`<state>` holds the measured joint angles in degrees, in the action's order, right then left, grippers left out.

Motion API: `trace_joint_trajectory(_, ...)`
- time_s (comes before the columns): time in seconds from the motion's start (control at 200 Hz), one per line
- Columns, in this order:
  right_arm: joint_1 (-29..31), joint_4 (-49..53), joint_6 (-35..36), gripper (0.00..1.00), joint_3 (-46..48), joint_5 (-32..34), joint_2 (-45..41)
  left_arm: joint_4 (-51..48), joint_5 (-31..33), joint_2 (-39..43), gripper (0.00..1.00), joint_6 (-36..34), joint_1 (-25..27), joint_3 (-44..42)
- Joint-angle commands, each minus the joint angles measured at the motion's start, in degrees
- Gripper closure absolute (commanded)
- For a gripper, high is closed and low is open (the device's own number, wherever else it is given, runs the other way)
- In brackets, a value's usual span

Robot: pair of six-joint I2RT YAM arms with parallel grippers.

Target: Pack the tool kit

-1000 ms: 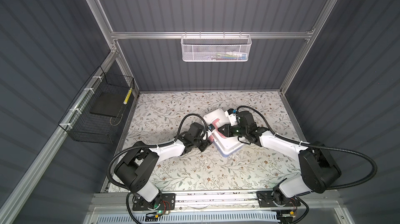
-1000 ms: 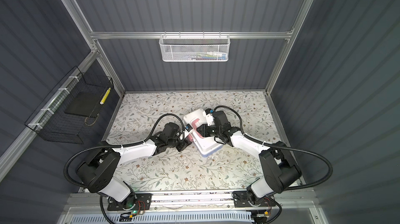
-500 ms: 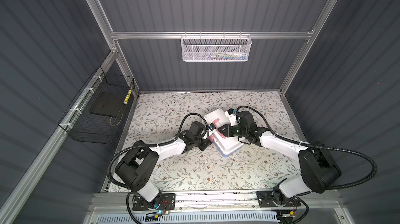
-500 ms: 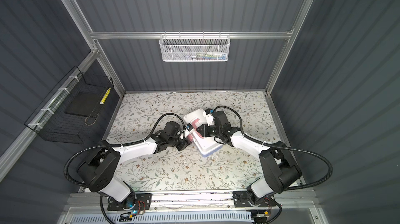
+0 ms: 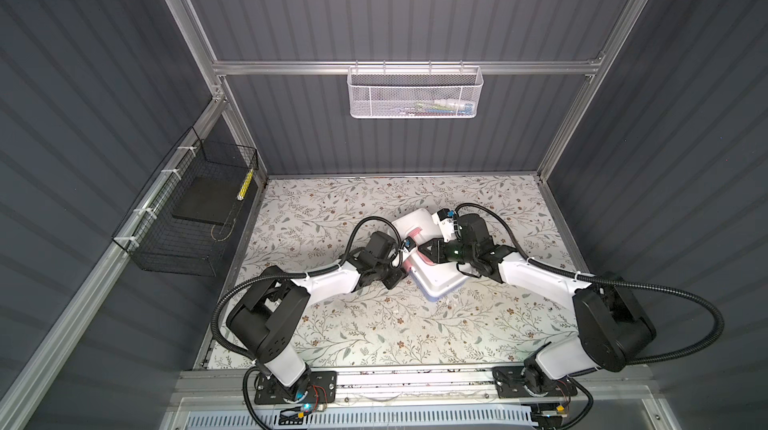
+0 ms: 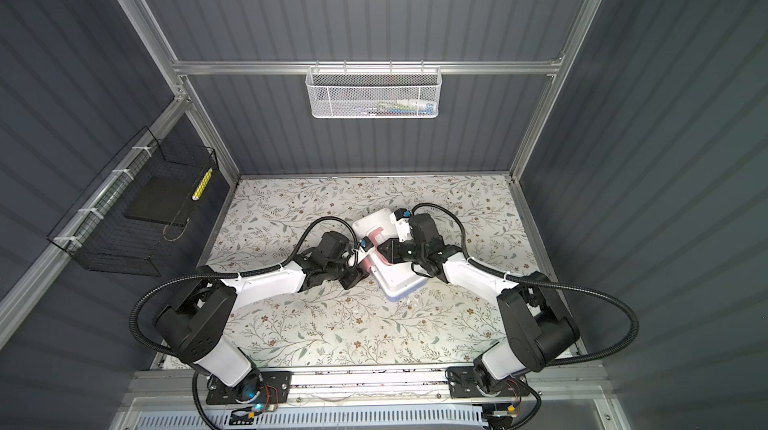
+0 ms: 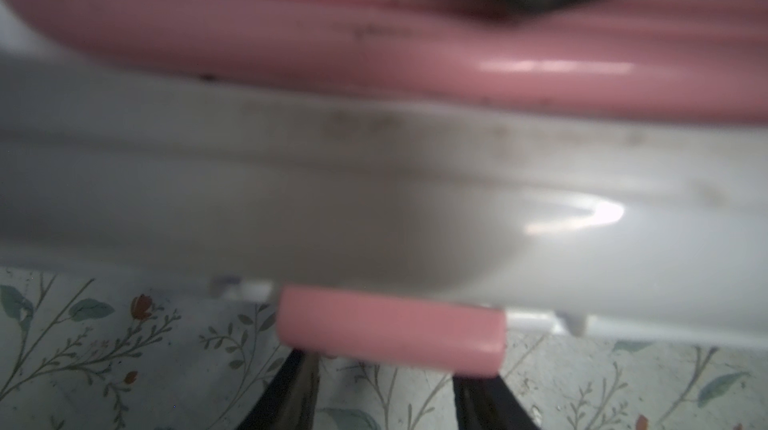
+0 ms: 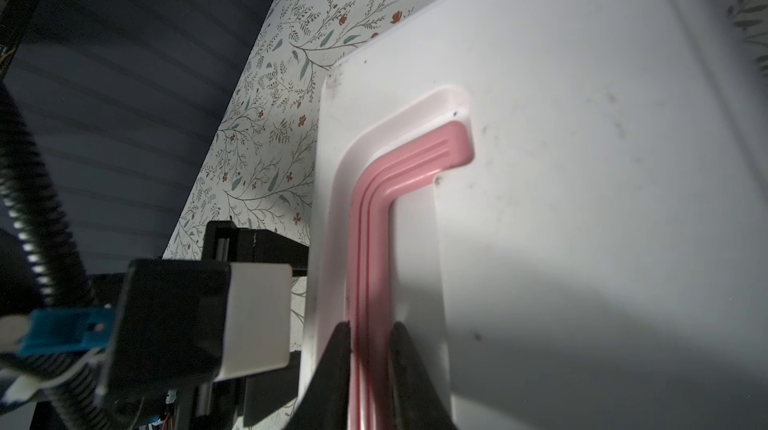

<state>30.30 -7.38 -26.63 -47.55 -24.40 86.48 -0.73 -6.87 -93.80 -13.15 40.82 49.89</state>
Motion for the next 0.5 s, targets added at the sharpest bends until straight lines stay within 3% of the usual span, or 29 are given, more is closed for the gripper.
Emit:
trace_joint_trajectory(0.0, -0.3, 10.4, -1.0, 0.8, 4.6, 0.9, 4.1, 0.6, -0.1, 0.1, 0.74, -1.7, -0.3, 2.6)
trace_joint_trajectory(0.495, -0.2, 9.5, -1.1, 0.8, 5.3, 0.7, 4.8, -2.4, 1.4, 1.3, 0.75, -2.0, -0.3, 3.9)
